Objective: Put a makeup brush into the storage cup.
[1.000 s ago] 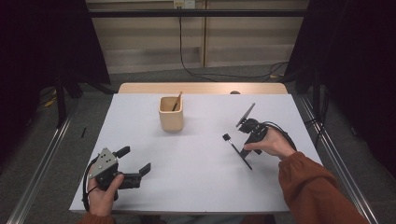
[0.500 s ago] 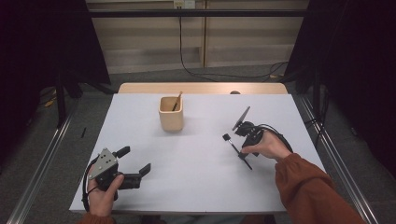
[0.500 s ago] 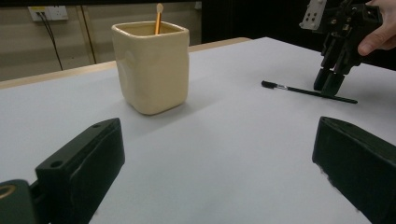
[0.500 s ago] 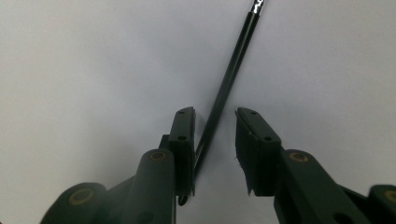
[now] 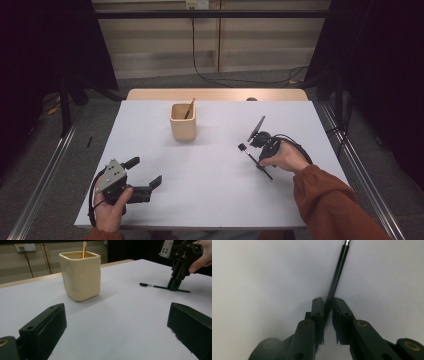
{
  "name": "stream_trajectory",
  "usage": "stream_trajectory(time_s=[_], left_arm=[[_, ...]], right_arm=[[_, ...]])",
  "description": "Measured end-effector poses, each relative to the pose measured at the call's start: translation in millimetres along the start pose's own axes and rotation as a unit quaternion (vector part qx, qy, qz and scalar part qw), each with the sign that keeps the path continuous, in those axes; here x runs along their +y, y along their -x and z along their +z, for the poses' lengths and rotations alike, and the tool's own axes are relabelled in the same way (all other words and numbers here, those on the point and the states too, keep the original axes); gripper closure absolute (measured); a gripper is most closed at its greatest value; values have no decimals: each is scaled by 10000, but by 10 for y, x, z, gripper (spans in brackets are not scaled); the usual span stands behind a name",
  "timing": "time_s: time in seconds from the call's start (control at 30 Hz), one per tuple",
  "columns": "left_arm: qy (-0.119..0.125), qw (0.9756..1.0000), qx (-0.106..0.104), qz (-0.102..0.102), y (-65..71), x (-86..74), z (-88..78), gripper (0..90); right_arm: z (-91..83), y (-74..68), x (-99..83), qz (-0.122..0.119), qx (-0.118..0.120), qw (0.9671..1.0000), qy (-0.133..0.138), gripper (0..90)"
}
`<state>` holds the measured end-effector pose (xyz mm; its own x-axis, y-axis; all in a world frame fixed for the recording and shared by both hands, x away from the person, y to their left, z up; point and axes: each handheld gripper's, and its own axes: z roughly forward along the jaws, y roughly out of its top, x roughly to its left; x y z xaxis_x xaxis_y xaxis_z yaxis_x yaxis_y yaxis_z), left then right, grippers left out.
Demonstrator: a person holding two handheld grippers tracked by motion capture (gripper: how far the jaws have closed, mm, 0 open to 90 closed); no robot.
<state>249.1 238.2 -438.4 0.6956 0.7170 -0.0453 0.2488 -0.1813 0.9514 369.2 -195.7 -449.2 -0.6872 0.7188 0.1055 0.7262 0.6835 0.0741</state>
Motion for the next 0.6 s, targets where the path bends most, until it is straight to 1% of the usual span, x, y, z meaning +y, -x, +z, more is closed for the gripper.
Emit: stream_trajectory(time_s=[0.03,0.13,0.17,0.2,0.23,0.33,0.43,0.47,0.5,0.57,0.6], left_arm=[[-9,10000,-1,7,-2,0,1,23],[-6,10000,-14,26,-1,2,-1,23],[-11,10000,-22,40,2,3,0,24],[-18,10000,-31,41,7,4,2,23],[-24,10000,-36,45,10,4,4,24],[-30,10000,-31,37,10,3,7,24],[-20,10000,-22,14,0,2,4,23],[-20,10000,-20,11,-2,1,3,24],[-17,10000,-16,-2,-2,1,3,23],[-30,10000,-23,13,-7,3,4,24],[-22,10000,-18,11,-7,6,4,23]], right_arm=[[6,-1,0,-33,-15,10000,22,794],[1,-15,7,25,-63,10000,-31,817],[-2,-22,11,67,-88,9999,-51,831],[-3,-34,17,183,-111,9997,-70,845],[-3,-31,18,186,-128,9997,-75,857],[2,-27,19,208,-112,9997,-55,860],[-4,-35,19,205,-151,9996,-75,861],[-4,-35,16,190,-148,9997,-53,862],[0,-25,8,104,-148,9998,-3,862],[-9,-54,1,197,-221,9996,-21,863],[-7,-57,-3,169,-245,9996,8,863]])
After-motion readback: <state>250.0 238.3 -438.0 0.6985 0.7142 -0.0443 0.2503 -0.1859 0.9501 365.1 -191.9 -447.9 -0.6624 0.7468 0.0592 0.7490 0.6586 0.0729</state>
